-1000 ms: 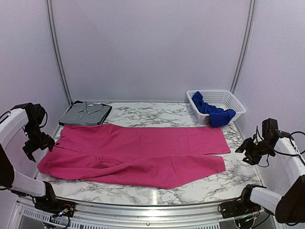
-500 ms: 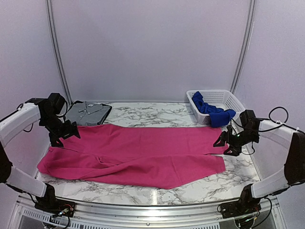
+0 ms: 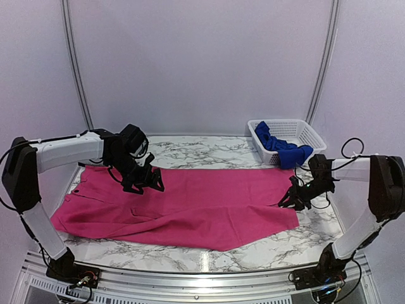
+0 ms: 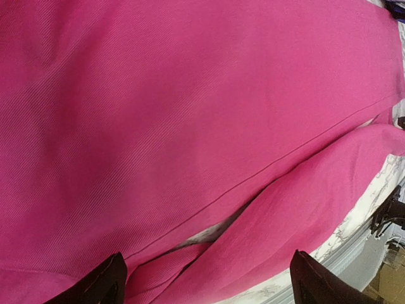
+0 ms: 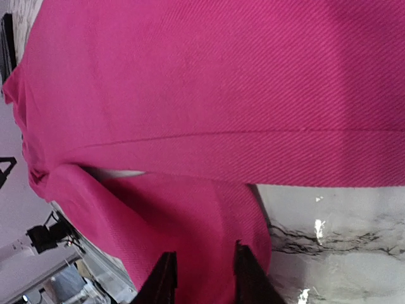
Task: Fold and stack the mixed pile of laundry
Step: Flatten out the crumpled trousers at the center of the board.
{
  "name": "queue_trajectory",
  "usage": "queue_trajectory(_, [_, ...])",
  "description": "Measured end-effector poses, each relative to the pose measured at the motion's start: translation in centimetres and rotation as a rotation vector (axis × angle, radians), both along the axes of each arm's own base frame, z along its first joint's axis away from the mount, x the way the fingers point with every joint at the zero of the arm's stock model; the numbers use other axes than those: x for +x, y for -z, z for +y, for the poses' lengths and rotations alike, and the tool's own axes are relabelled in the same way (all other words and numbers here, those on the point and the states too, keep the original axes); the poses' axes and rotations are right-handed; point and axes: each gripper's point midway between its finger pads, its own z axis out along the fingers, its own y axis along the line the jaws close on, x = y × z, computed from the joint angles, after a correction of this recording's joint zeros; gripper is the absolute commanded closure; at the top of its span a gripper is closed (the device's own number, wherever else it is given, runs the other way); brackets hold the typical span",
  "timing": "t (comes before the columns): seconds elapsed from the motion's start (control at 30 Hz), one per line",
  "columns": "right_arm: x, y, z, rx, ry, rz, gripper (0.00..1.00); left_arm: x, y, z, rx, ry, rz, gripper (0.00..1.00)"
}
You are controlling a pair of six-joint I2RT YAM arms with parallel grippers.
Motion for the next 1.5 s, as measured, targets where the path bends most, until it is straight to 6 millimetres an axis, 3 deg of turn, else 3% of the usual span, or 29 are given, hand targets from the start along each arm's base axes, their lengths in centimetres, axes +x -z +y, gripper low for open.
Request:
queue_trajectory(0.03, [0.0,0.0,0.1,0.007,0.002,0.005,0.97,0.3,-0.1,-0.7,-0.014,0.019,-0.006,0.08])
queue_trajectory(0.07, [0.2,-0.4,0.2,0.015,-0.006,-0.008,1.00,0.4,-0.1,-1.2,-0.020,0.033,-0.011,0.08])
queue_trajectory(0.17, [2.5,-3.8,0.9,0.058,-0.018,-0.116,1.00,0.6,0.0,-1.8,-0.022,0.064,-0.029,0.08])
queue_trajectory(0.23, [5.1,-7.7,1.6,0.085,-0.039,-0.246,1.00,0.6,0.0,-1.9,-0.023,0.070,-0.035,0.08])
queue_trajectory(0.37, [9.6,-18.3,4.4,0.147,-0.138,-0.562,1.00,1.3,-0.4,-2.5,-0.047,0.068,-0.062,0.07])
queue_trajectory(0.43, [10.1,-21.7,5.1,0.157,-0.170,-0.652,0.79,1.8,-1.0,-3.1,-0.080,0.070,-0.082,0.07])
queue_trajectory(0.5, [9.6,-22.9,5.3,0.144,-0.182,-0.677,0.60,2.2,-1.7,-3.9,-0.112,0.082,-0.098,0.08])
queue_trajectory(0.57, [8.9,-21.6,4.9,0.113,-0.173,-0.632,0.51,2.5,-2.4,-5.3,-0.143,0.115,-0.118,0.08])
queue_trajectory(0.7, [6.7,-14.2,3.5,0.017,-0.159,-0.418,0.41,1.7,-2.5,-9.2,-0.183,0.232,-0.135,0.09])
queue_trajectory(0.87, [3.4,-5.4,1.6,-0.109,-0.175,-0.143,0.23,-0.2,0.3,-12.5,-0.177,0.336,-0.086,0.09])
queue_trajectory(0.97, [1.8,-2.9,0.7,-0.156,-0.193,-0.054,0.14,-0.8,1.4,-13.0,-0.163,0.358,-0.065,0.08])
queue_trajectory(1.1, [0.9,-1.2,0.0,-0.204,-0.204,-0.003,0.13,-1.1,2.1,-13.6,-0.152,0.384,-0.065,0.07])
queue_trajectory(1.2, [-0.1,-0.2,0.3,-0.202,-0.226,0.031,0.29,-1.4,2.2,-13.9,-0.146,0.402,-0.074,0.07])
queue_trajectory(1.4, [-1.9,1.3,3.1,-0.090,-0.288,0.102,0.95,-1.3,2.9,-14.2,-0.128,0.414,-0.076,0.07])
queue_trajectory(1.43, [-1.9,1.2,3.5,-0.064,-0.291,0.104,1.00,-1.3,3.1,-14.2,-0.125,0.414,-0.075,0.07])
queue_trajectory(1.5, [-1.3,0.4,4.2,-0.024,-0.296,0.088,1.00,-1.2,3.4,-14.1,-0.116,0.413,-0.075,0.07])
